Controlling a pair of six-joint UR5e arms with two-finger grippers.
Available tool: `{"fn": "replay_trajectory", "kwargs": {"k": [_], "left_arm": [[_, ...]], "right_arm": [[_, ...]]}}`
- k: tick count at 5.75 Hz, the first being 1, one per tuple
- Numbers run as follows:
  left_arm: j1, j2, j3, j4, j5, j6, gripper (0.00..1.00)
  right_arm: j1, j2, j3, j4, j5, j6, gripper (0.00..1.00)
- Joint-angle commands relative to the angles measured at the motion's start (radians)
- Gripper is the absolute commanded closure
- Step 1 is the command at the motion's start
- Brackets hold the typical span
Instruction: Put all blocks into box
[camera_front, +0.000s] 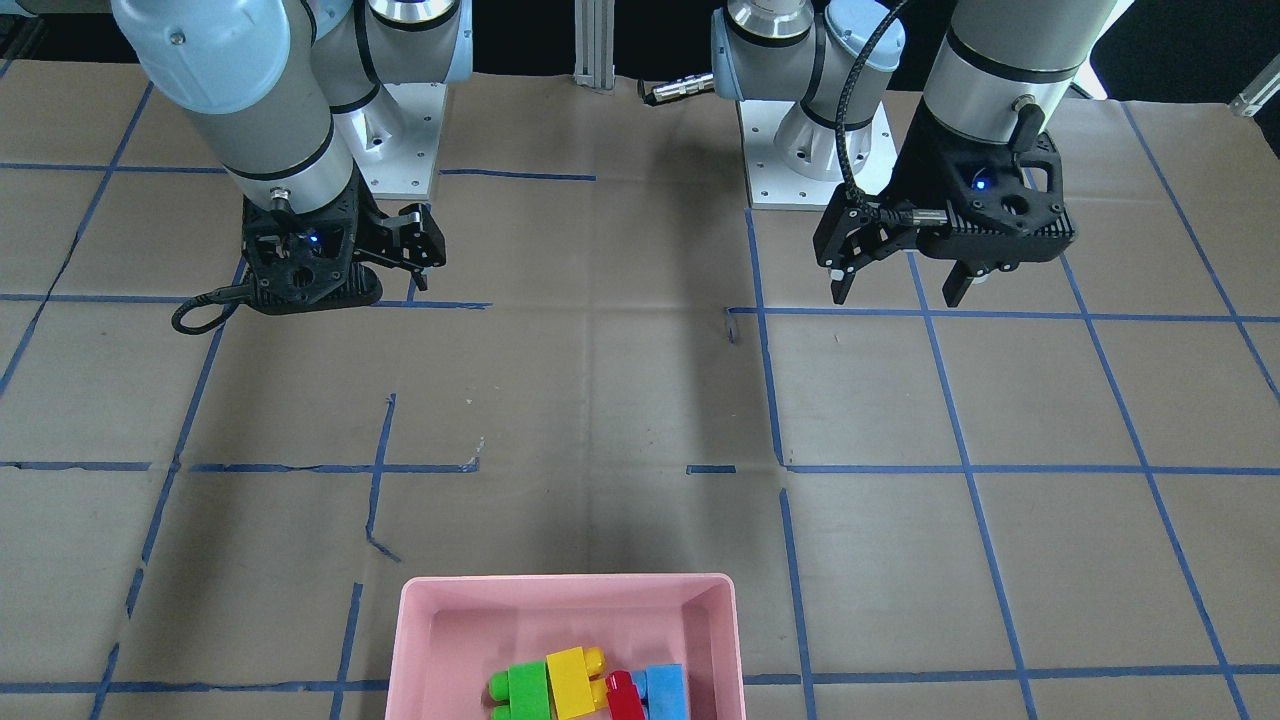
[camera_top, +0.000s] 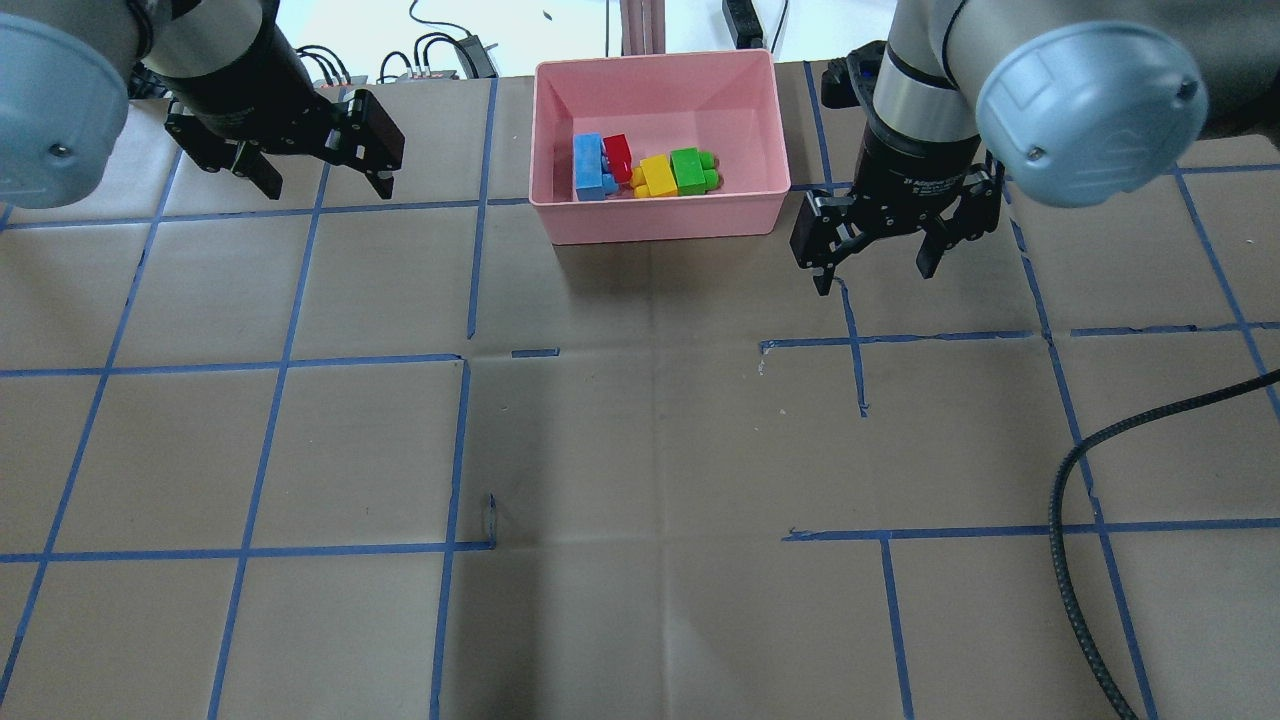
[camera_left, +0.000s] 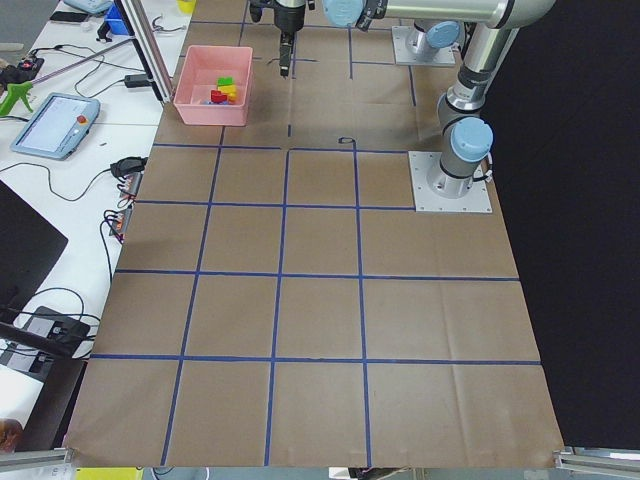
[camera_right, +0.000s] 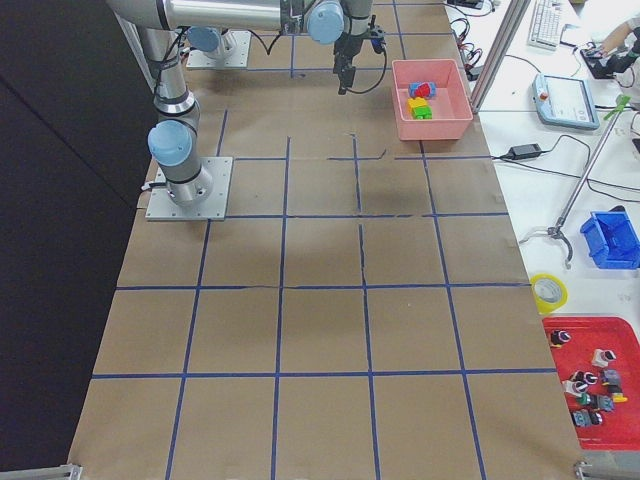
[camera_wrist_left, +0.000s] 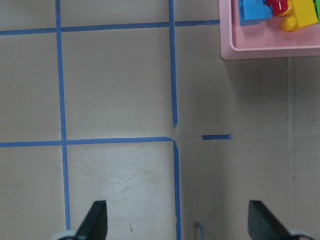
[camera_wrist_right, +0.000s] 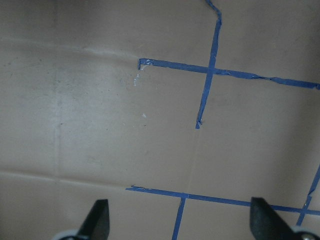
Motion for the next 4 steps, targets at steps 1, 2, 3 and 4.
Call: {"fn": "replay_trajectory", "kwargs": {"k": [1, 2, 3, 4], "left_arm": [[0.0, 0.0, 0.001, 0.0, 0.0, 0.0, 0.0], [0.0, 0.0, 0.001, 0.0, 0.0, 0.0, 0.0], [0.0, 0.0, -0.001, 0.0, -0.002, 0.0, 0.0], [0.0, 0.0, -0.001, 0.0, 0.0, 0.0, 0.0]], "right_arm": [[-0.005, -0.013, -0.012, -0.003, 0.004, -0.001, 0.0], [-0.005, -0.019, -0.044, 0.001, -0.012, 0.002, 0.0], [-0.004, -0.022, -0.088, 0.004, -0.014, 0.007, 0.0], [-0.002, -0.032, -0.08, 0.011, -0.013, 0.013, 0.0]]}}
